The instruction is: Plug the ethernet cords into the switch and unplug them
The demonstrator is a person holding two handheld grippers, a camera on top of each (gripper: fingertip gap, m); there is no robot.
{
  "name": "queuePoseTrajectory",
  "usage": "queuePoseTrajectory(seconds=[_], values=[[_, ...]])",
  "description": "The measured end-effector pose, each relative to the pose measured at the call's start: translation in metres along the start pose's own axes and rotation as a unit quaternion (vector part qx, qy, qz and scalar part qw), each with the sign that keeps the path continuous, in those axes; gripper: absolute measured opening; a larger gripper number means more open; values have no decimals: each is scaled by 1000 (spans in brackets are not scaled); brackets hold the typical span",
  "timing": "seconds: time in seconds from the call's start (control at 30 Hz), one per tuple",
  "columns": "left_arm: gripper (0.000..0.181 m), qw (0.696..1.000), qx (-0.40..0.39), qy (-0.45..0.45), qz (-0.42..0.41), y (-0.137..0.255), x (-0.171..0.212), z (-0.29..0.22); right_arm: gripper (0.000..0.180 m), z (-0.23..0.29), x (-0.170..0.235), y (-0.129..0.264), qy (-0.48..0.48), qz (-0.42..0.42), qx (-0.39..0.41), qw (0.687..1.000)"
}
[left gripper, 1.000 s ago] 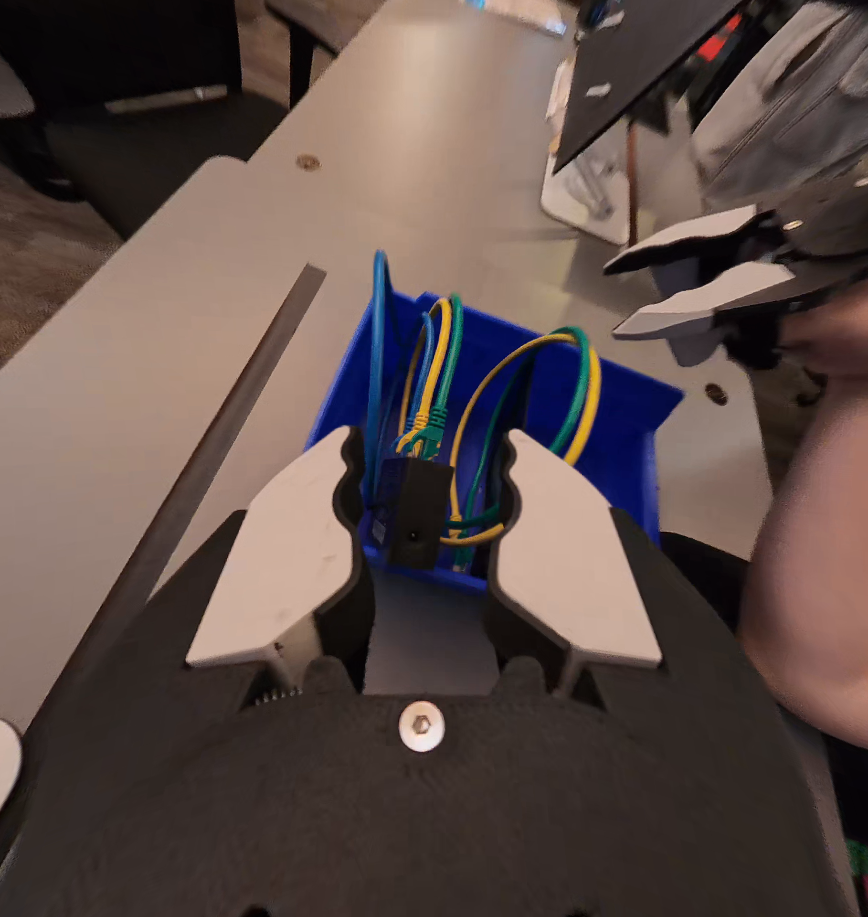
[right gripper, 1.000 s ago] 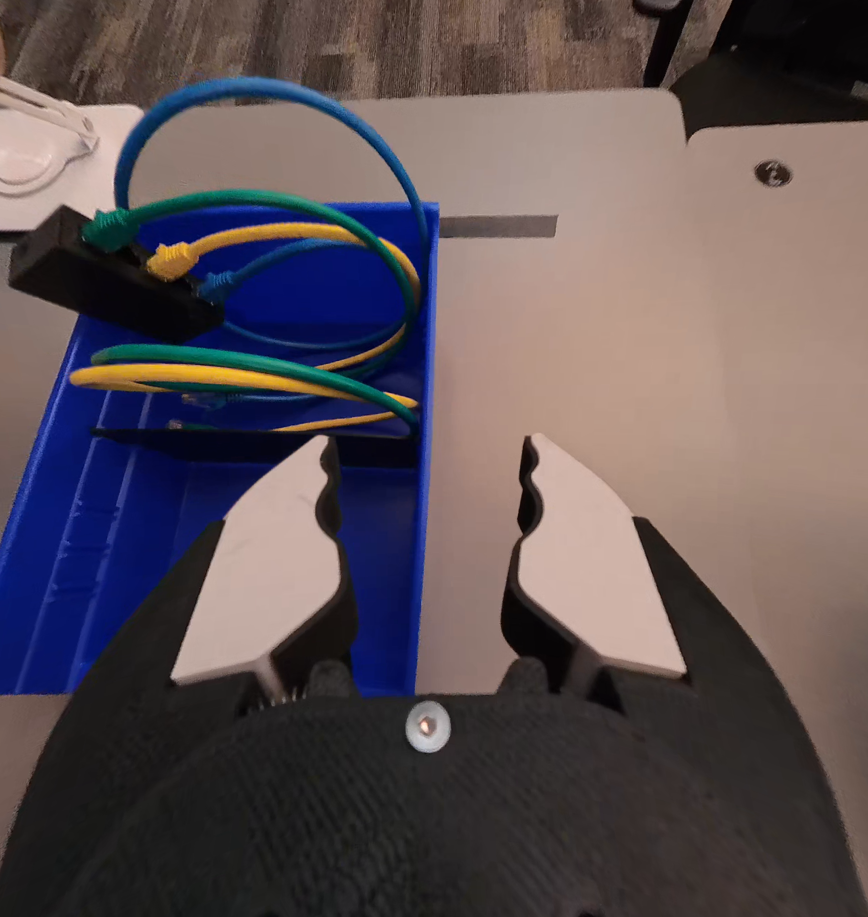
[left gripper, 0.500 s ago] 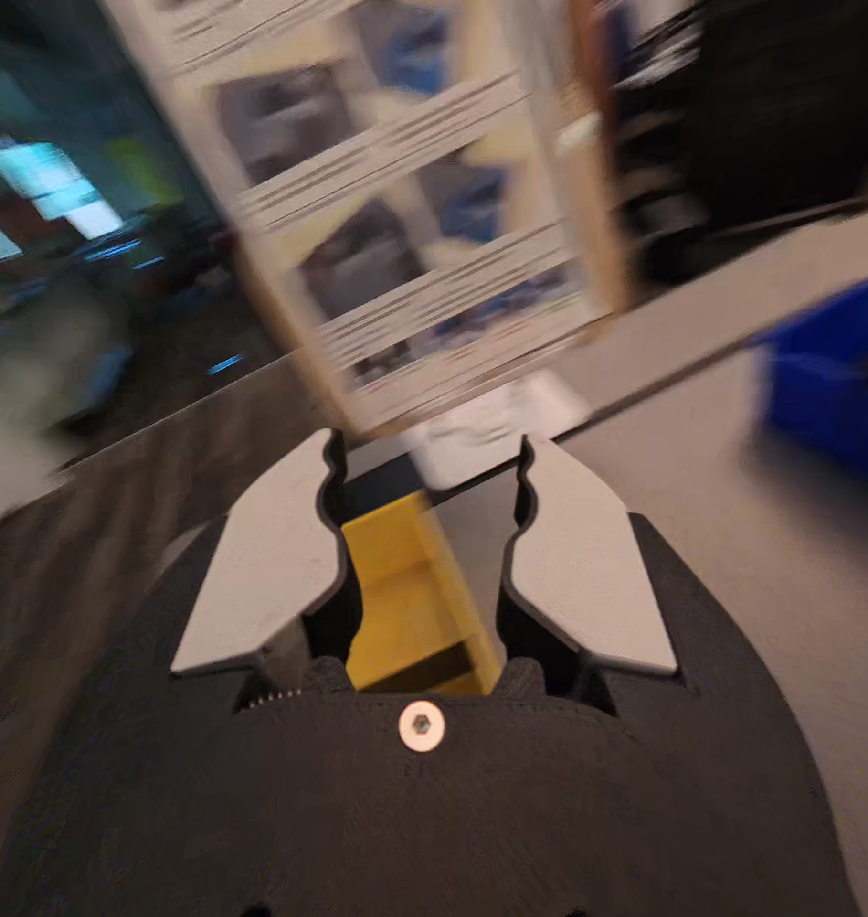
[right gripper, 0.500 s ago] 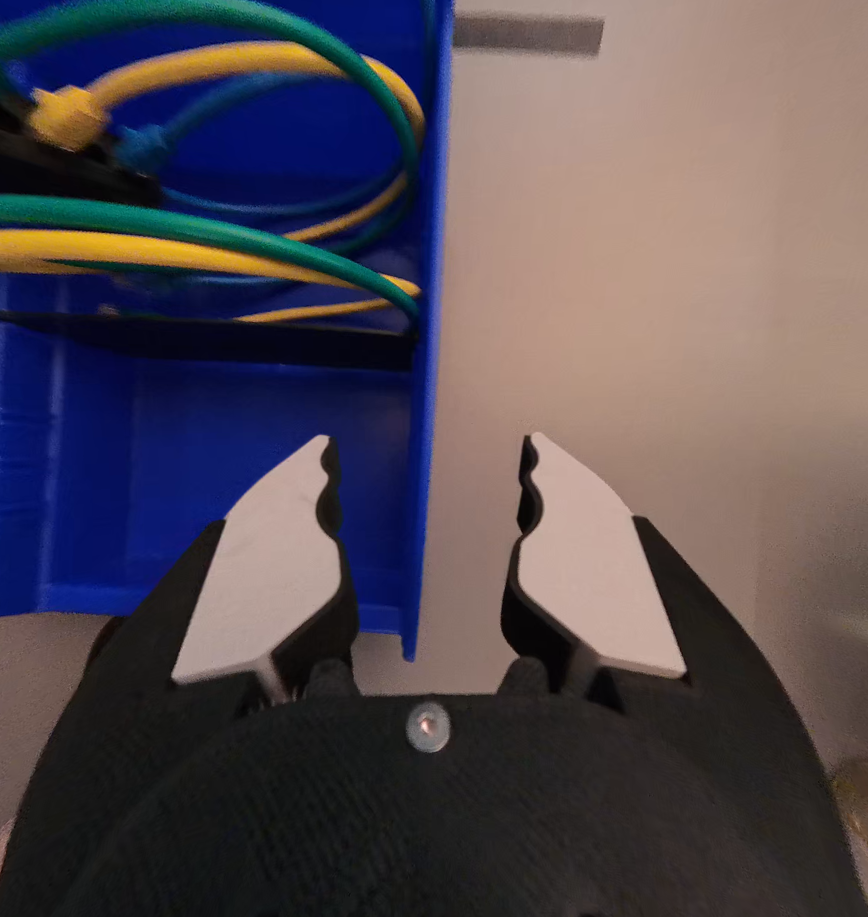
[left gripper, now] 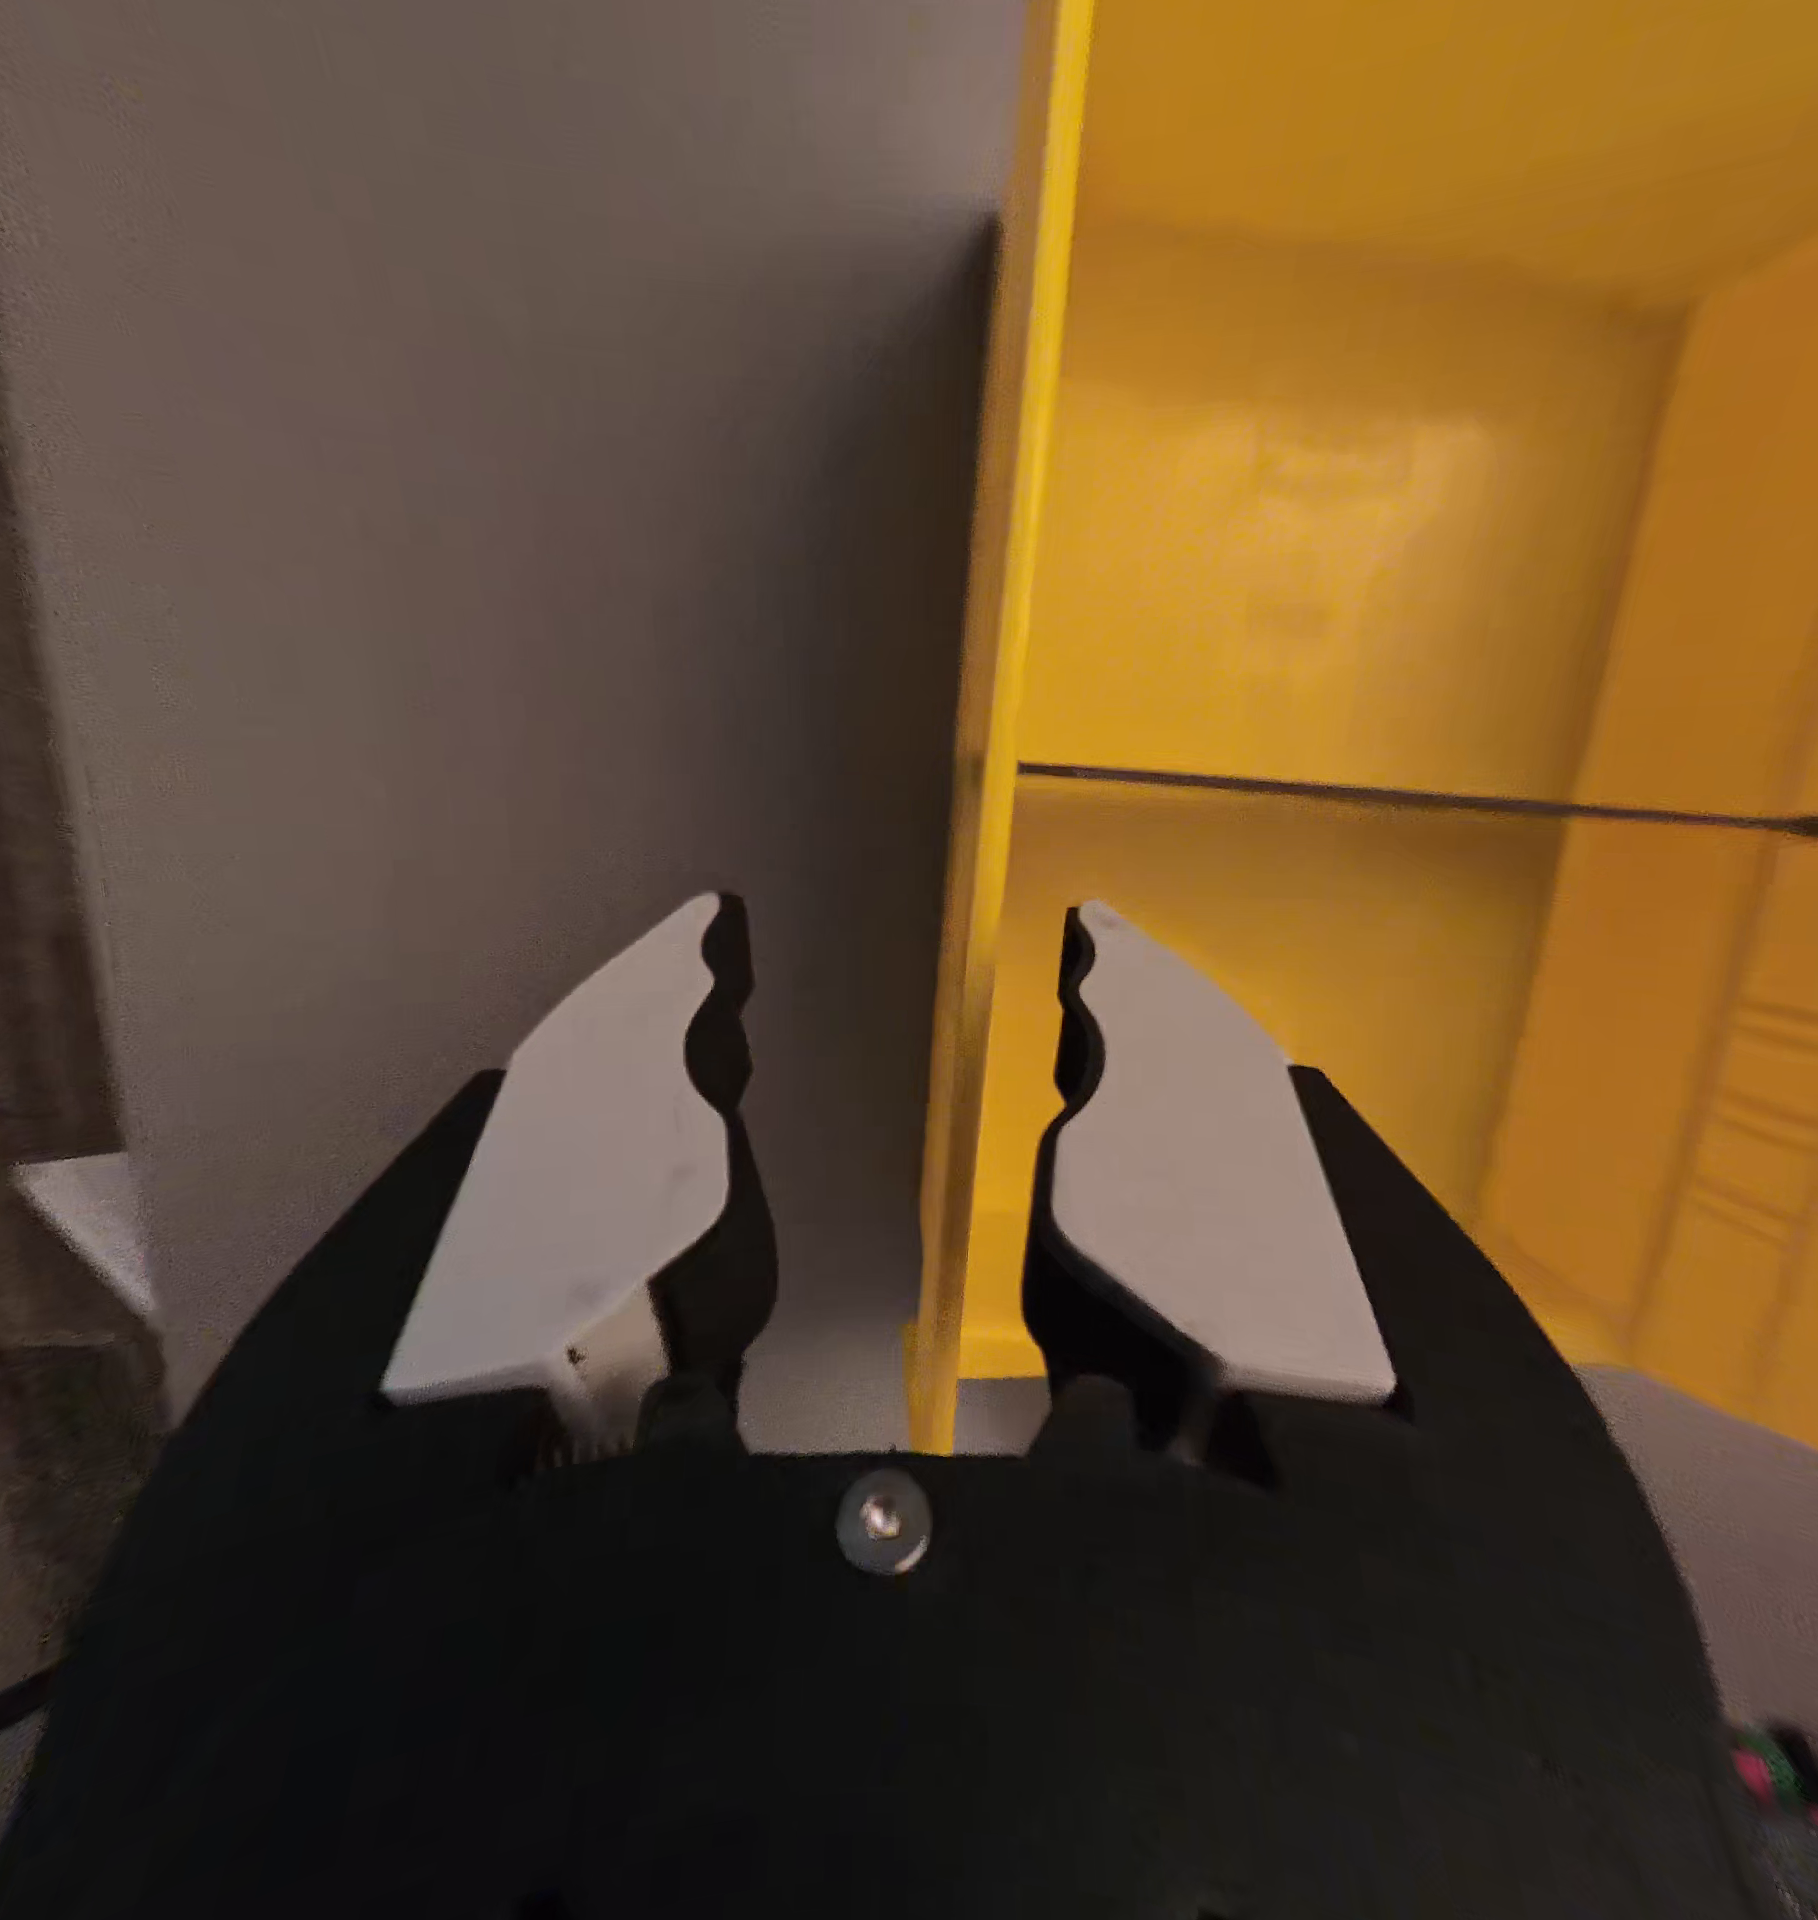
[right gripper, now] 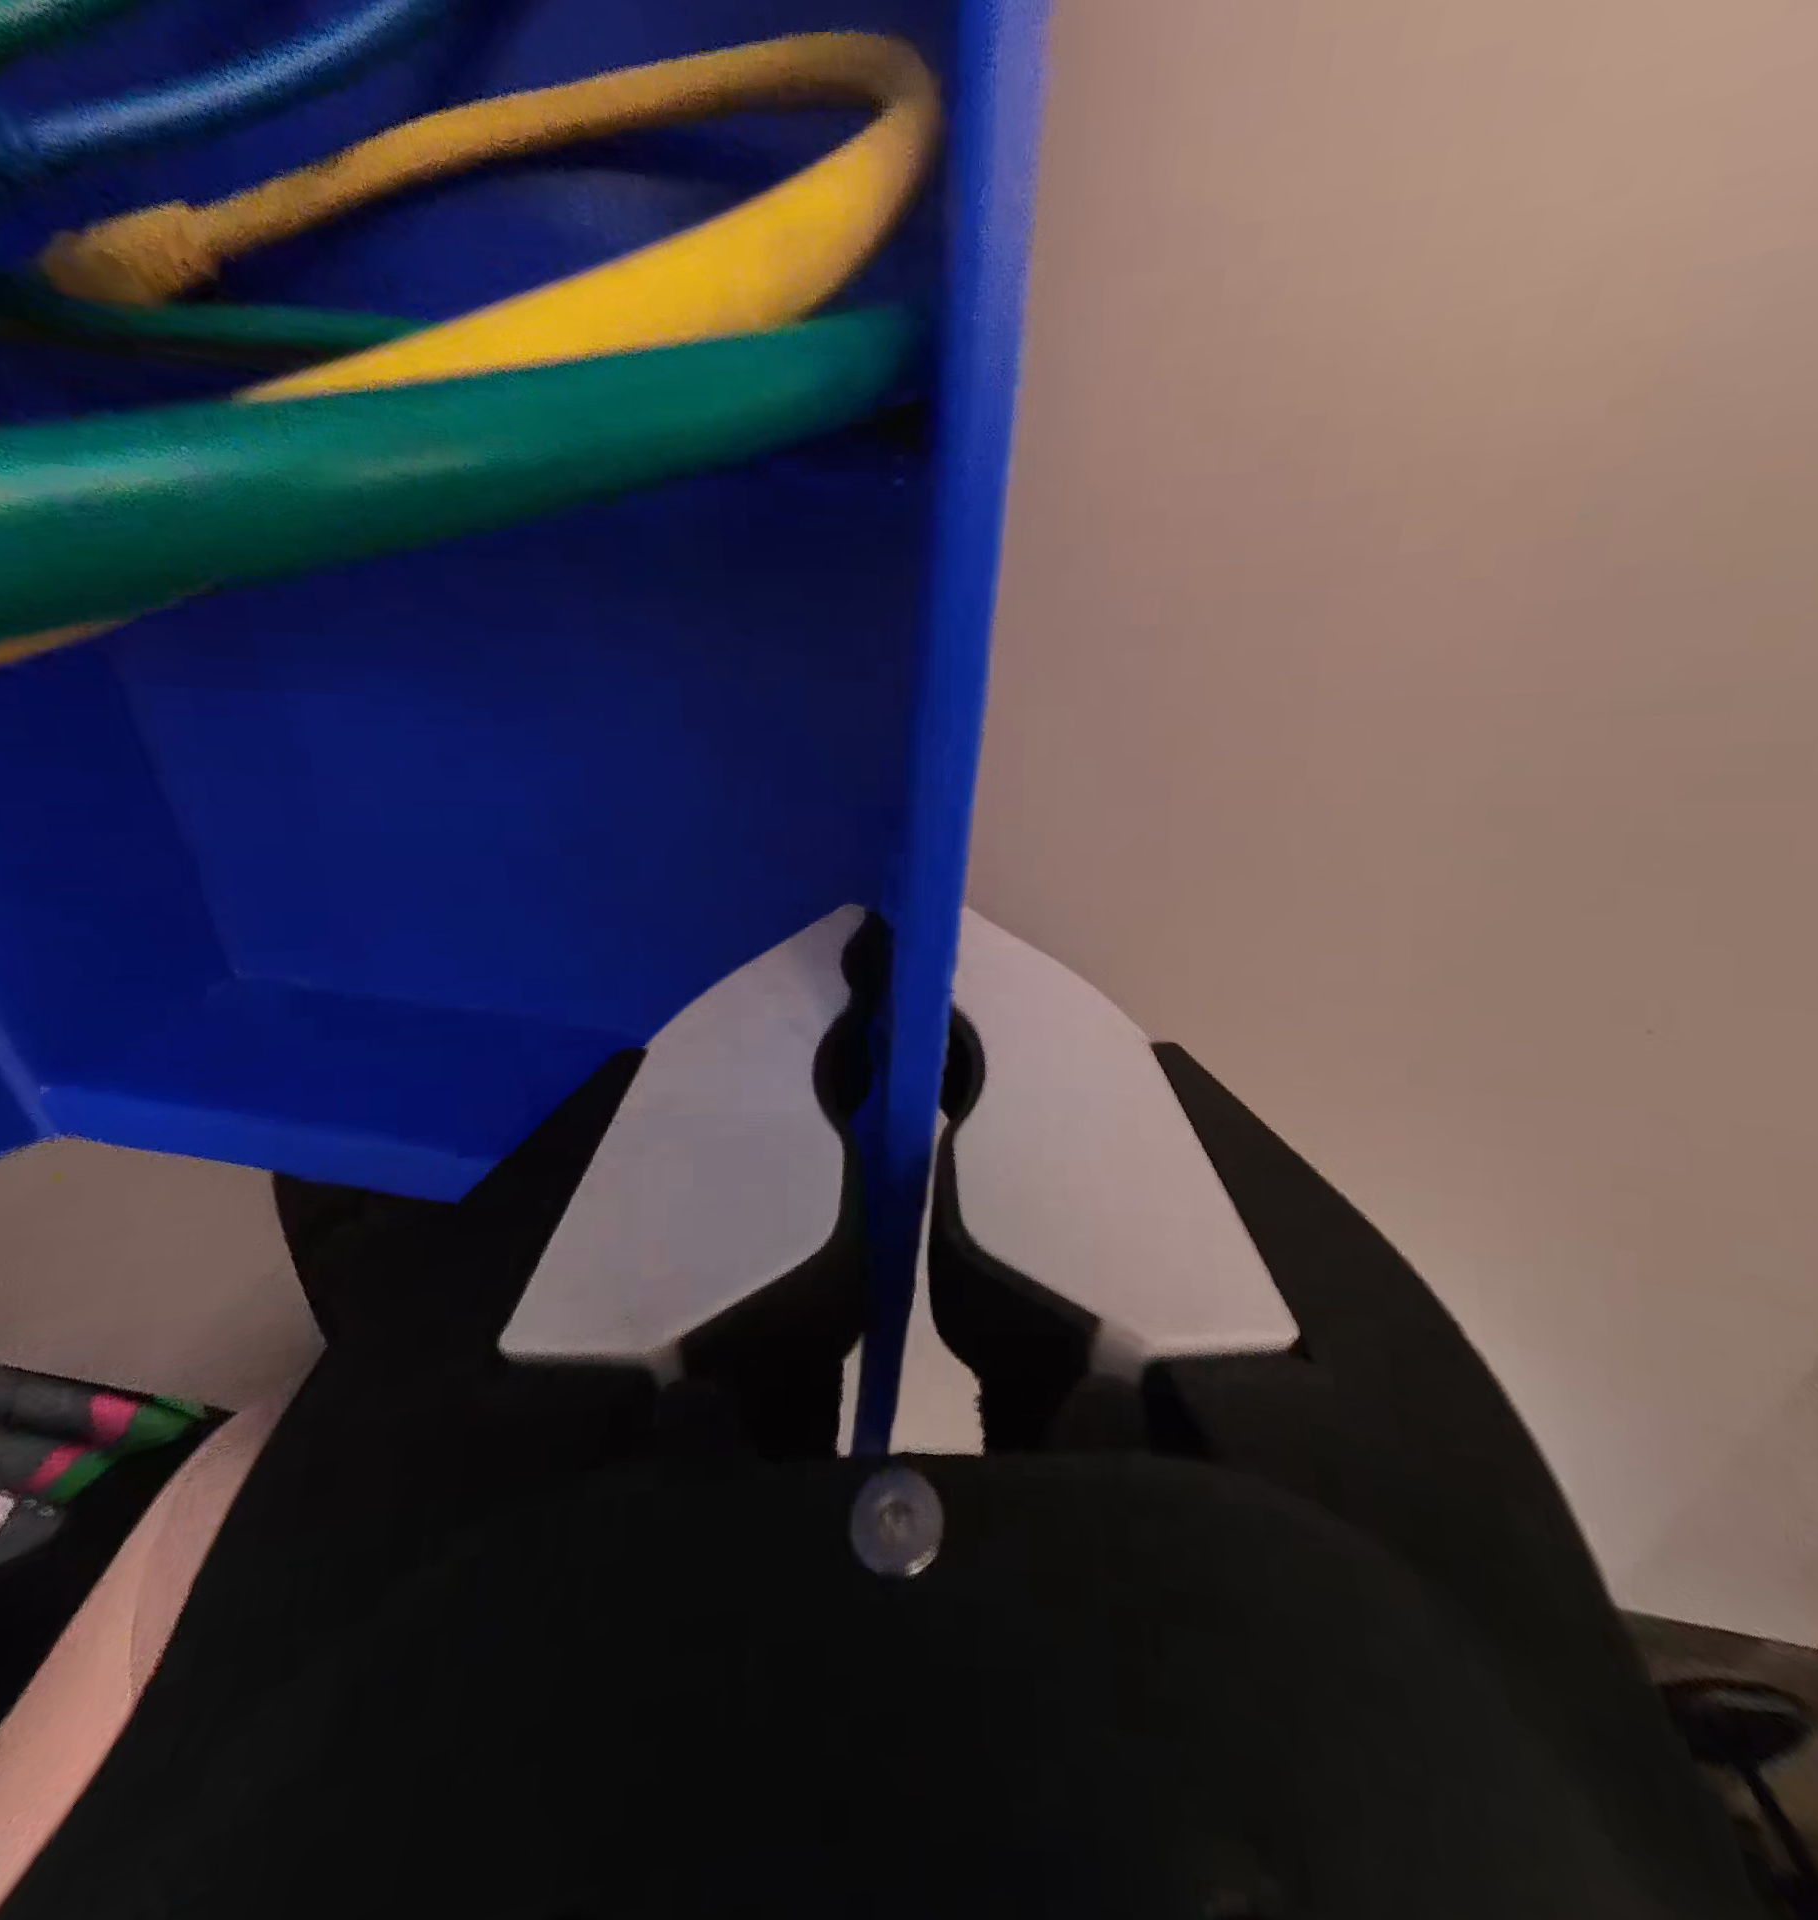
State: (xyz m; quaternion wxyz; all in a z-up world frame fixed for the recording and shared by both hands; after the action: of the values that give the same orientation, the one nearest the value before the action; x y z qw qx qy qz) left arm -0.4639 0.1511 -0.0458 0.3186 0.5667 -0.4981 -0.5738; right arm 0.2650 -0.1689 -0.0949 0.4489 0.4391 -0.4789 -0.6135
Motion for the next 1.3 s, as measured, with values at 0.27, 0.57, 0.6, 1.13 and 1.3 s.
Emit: queuePoseTrajectory(seconds=[0.27, 0.57, 0.6, 1.13, 1.3], values=[[5, 993, 6, -42, 111, -32, 17, -12, 10, 35, -9, -7, 75, 25, -4, 997], [7, 973, 0, -171, 158, -44, 23, -84, 20, 74, -15, -13, 132, 48, -32, 990], [7, 972, 3, -173, 162, -45, 24, -94, 21, 77, -15, -13, 140, 50, -35, 988], [30, 923, 130, -226, 284, -26, 82, -167, 25, 133, 5, 133, 44, -233, -27, 971], [25, 926, 185, -228, 239, 5, 81, -161, 33, 234, -15, 201, 231, -448, 49, 863]])
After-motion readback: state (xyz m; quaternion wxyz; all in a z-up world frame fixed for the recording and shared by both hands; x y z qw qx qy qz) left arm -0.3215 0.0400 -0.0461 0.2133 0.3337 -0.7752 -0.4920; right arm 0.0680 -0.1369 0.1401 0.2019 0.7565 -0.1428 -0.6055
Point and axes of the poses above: each gripper's, where its closed fingertips meet, y back along the fingers, x out of its underside, z = x × y across the jaws, the point moved 4 cm from there along y, back along the fingers, and after that the axes turned 5 degrees about y, right-handed, at the moved point
